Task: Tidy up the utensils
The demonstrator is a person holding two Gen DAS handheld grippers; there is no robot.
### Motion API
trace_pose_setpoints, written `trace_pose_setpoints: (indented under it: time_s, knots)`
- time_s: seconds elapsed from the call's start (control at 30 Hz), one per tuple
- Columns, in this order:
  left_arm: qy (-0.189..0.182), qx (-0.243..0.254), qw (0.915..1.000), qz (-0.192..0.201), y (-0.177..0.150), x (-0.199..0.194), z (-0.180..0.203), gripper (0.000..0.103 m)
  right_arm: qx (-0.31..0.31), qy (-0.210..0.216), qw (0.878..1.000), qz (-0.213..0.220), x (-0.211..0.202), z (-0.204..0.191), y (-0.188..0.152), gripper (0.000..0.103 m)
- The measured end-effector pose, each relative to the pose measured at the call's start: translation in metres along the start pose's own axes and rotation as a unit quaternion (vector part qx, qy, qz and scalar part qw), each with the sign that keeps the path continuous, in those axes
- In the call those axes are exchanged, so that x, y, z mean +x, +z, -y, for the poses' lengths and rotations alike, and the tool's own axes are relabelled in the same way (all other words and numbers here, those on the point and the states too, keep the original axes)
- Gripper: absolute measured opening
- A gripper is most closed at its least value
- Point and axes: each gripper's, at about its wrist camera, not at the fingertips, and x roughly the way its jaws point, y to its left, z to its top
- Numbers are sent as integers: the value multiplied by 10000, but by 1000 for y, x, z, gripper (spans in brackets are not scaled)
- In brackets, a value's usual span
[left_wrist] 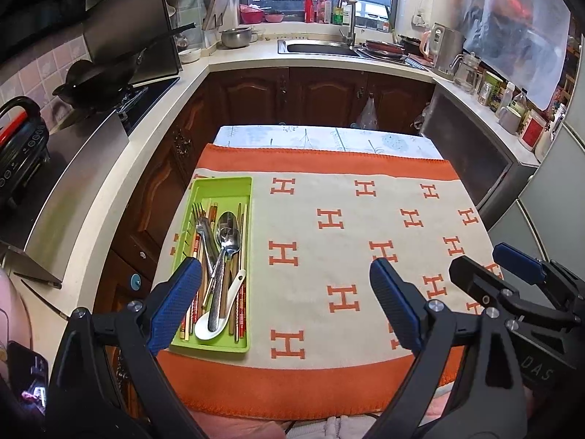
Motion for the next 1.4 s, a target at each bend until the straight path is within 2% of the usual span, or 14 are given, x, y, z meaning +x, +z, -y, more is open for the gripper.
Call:
trace_pose_setpoints:
  time_s: [1.4]
  knots:
    - [-7,14,9999,-135,-4,16,7,92,91,46,9999,-96,10,0,-7,70]
